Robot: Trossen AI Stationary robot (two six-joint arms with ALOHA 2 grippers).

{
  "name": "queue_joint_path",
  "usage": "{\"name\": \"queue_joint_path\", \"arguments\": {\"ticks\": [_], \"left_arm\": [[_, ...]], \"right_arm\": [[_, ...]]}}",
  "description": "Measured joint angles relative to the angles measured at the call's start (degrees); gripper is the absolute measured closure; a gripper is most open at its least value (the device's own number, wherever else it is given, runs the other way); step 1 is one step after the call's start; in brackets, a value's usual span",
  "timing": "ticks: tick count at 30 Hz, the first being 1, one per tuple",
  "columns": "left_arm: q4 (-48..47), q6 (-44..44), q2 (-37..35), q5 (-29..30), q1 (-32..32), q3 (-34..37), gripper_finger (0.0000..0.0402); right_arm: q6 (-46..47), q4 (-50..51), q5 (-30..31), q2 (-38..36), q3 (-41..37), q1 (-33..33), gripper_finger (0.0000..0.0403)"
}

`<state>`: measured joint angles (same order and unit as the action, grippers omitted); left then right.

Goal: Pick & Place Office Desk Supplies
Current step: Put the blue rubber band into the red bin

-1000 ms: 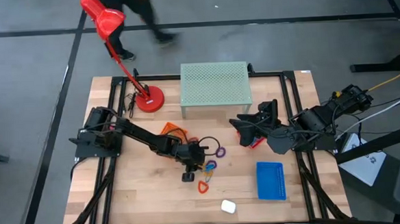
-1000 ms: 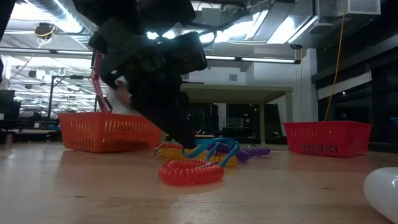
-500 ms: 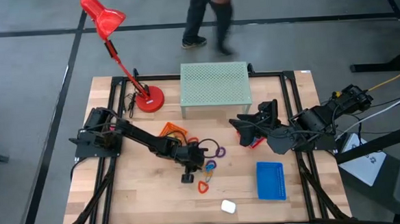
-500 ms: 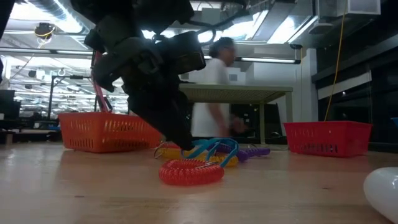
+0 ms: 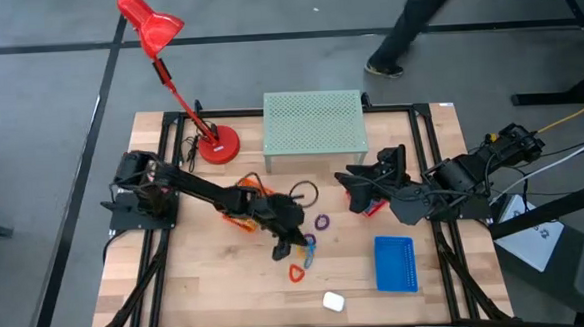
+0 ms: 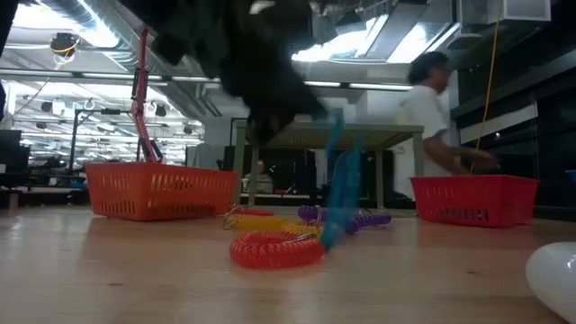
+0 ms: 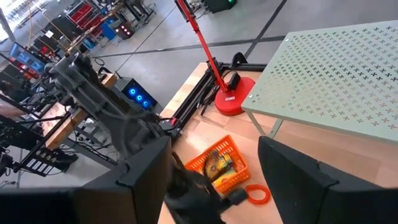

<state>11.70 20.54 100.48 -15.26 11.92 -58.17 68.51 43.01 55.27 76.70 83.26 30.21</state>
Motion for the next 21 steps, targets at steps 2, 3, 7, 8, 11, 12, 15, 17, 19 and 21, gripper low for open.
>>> {"name": "queue_joint_path", "arguments": {"ticks": [2,3,7,8,11,12,15,17,19,21], "left_arm": [[1.1,0.34,-2.09,-0.06,-0.76,0.0,0.0399],[1.15,0.33,-3.17,-0.17,-1.23,0.0,0.0399],[0.82,0.31,-6.17,-0.17,-3.32,-0.02,0.04],[0.59,0.31,-6.47,-0.1,-3.7,-0.02,0.0399],[2.09,0.3,-6.7,0.3,-5.07,-0.02,0.0399],[3.28,0.39,-6.7,0.29,-5.76,-0.02,0.0399],[6.55,1.32,-5.37,0.18,-8.14,-0.87,0.0399],[5.91,1.28,-3.73,0.21,-9.51,-3.04,0.0399],[5.92,0.67,-2.26,-0.32,-10.48,-5.68,0.0399],[5.72,-0.21,-0.18,-1.23,-11.14,-9.4,0.04]], "right_arm": [[-0.37,-0.23,1.2,-0.23,-0.02,0.54,0.016],[-0.32,-0.6,2.21,-0.31,-0.02,0.69,0.016],[-0.61,-3.25,4.54,-1.2,-0.03,1.78,0.016],[-0.47,-4.3,4.15,-1.55,-0.04,2.0,0.016],[-1.44,-5.74,1.58,-1.73,-0.02,2.27,0.016],[-3.21,-5.53,0.69,-1.63,-0.03,2.28,0.016],[-7.95,-10.02,-0.74,-1.06,-0.09,2.28,0.016],[-24.22,-20.87,3.57,-0.35,-0.07,3.67,0.016],[-40.68,-29.82,10.6,-0.33,-0.06,6.92,0.016],[-48.39,-33.11,17.02,-1.45,-0.05,9.67,0.016]]}}
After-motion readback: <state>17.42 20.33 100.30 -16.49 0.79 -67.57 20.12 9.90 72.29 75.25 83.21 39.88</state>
